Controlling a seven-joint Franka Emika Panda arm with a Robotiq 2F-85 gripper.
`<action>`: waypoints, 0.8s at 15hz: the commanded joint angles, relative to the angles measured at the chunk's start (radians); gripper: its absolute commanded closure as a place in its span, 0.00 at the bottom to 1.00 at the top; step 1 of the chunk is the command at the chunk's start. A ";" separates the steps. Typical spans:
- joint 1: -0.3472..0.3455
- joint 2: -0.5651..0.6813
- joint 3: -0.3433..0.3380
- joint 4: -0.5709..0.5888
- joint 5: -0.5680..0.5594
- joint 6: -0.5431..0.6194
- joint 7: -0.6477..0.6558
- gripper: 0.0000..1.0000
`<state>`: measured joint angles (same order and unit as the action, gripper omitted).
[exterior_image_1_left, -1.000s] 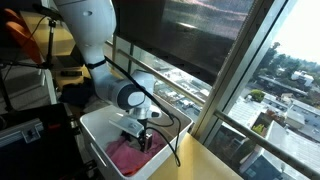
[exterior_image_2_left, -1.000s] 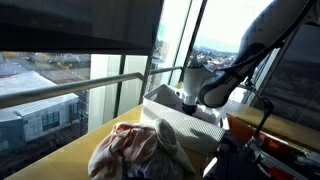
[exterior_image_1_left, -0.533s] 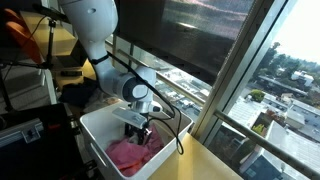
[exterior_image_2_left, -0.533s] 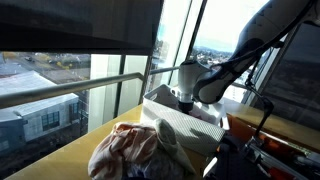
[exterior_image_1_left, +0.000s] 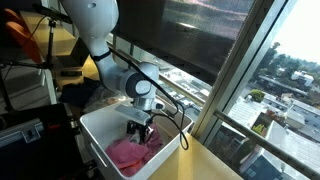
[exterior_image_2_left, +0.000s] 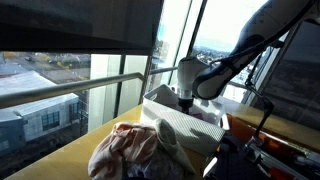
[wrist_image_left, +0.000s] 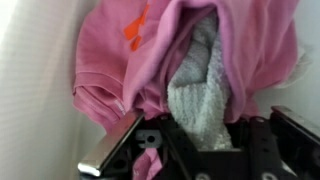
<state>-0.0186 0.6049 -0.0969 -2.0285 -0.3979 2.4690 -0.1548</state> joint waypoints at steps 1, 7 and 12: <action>-0.008 -0.089 0.004 -0.026 0.013 -0.052 -0.034 0.96; 0.006 -0.268 0.001 -0.045 -0.011 -0.118 -0.022 0.96; 0.030 -0.417 0.022 -0.027 -0.027 -0.204 -0.006 0.96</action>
<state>-0.0054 0.2887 -0.0938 -2.0422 -0.4061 2.3290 -0.1648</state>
